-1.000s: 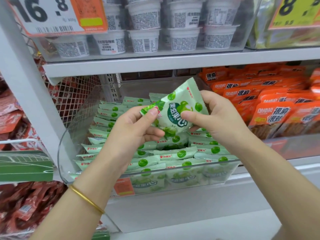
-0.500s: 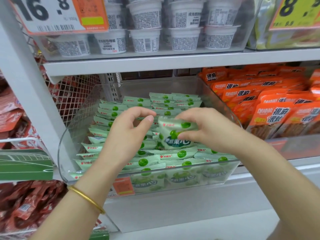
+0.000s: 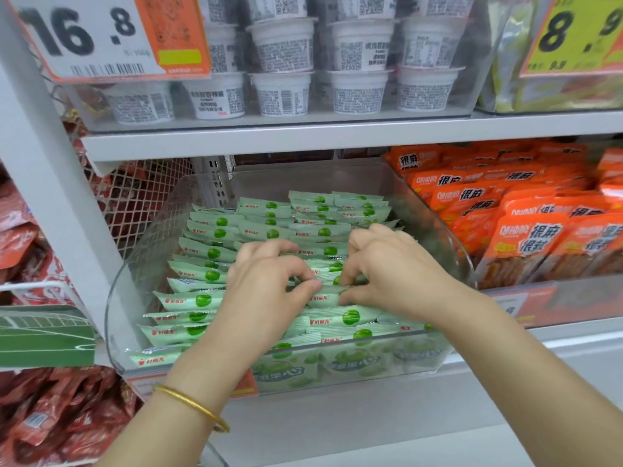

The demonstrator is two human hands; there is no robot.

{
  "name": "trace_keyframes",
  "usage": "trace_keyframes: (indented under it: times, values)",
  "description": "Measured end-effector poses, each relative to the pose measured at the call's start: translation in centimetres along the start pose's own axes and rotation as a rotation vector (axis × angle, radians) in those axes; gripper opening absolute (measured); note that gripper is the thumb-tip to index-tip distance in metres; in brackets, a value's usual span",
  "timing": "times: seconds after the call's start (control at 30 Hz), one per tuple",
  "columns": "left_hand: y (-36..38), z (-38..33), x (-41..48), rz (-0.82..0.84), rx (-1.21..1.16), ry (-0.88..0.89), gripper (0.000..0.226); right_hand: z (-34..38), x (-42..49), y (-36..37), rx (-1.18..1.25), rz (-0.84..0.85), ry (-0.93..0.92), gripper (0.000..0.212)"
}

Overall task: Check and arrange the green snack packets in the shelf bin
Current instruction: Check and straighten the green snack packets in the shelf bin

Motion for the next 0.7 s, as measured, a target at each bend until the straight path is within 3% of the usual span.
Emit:
trace_keyframes:
  times: [0.17, 0.4, 0.57, 0.7]
  values:
    - [-1.2, -0.1, 0.3, -0.079, -0.075, 0.003, 0.008, -1.8, -0.6, -2.2, 0.188, -0.262, 0.09, 0.013]
    - [-0.6, 0.4, 0.8, 0.035, 0.008, -0.037, 0.028, -0.5, 1.4, 0.1, 0.0, -0.061, 0.036, 0.018]
    - [-0.4, 0.5, 0.8, 0.073, 0.024, -0.036, 0.038, -0.5, 1.3, 0.2, 0.072, -0.117, -0.013, 0.016]
    - [-0.5, 0.5, 1.0, 0.052, 0.018, -0.014, 0.051, -1.3, 0.8, -1.4, 0.382, -0.351, 0.024, 0.016]
Point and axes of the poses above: each hand's wrist, its own x-axis towards the middle knuckle, its own y-axis out of the palm, z = x × y, the point moved 6 cm from there along x, towards the middle knuckle, and after that the axes turned 12 degrees about -y, right-handed, at the moved point
